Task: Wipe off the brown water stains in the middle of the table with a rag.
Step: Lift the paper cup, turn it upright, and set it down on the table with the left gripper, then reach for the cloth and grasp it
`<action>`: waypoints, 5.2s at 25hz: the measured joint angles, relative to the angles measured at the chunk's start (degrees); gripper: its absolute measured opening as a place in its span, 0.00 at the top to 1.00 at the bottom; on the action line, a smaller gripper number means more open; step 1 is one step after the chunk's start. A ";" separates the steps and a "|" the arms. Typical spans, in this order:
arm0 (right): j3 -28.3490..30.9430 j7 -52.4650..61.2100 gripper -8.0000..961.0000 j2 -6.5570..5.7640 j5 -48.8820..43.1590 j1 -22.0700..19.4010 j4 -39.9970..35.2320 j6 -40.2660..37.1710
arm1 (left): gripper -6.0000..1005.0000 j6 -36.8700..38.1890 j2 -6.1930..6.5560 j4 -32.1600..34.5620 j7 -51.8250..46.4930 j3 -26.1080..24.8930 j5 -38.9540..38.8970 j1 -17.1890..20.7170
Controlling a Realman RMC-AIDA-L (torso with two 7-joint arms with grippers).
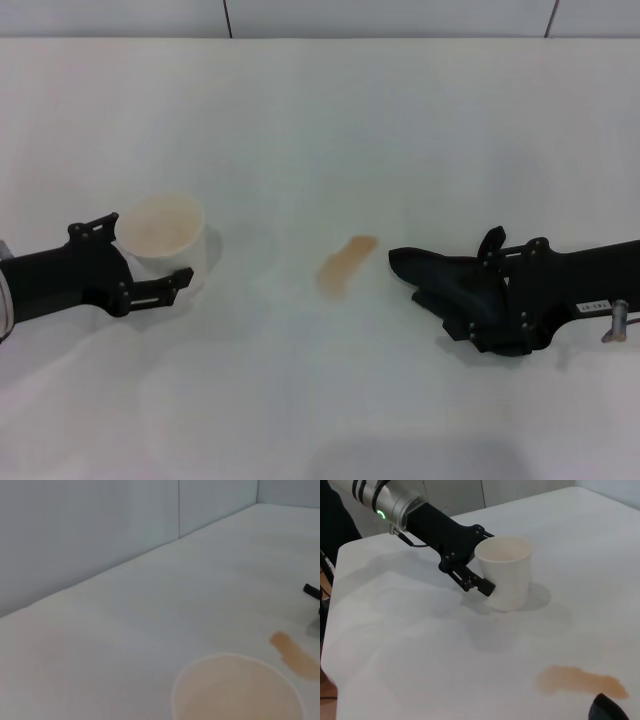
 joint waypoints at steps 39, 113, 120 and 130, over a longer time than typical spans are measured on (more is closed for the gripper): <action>-0.25 2.82 0.38 0.00 6.87 0.13 -0.96 -0.77 | 0.14 23.09 6.34 13.01 -2.85 -13.06 4.97 2.43; -7.44 22.52 0.40 0.20 -18.63 10.08 0.31 5.72 | 0.14 36.22 3.80 21.47 -8.75 -13.05 10.49 -4.03; -8.03 22.49 0.41 0.23 -18.83 9.97 0.81 6.28 | 0.14 36.20 3.81 21.47 -8.76 -13.05 10.51 -4.03; -10.99 22.89 0.49 0.26 -21.45 10.02 0.59 7.49 | 0.14 36.13 3.78 21.47 -8.76 -13.06 10.51 -4.03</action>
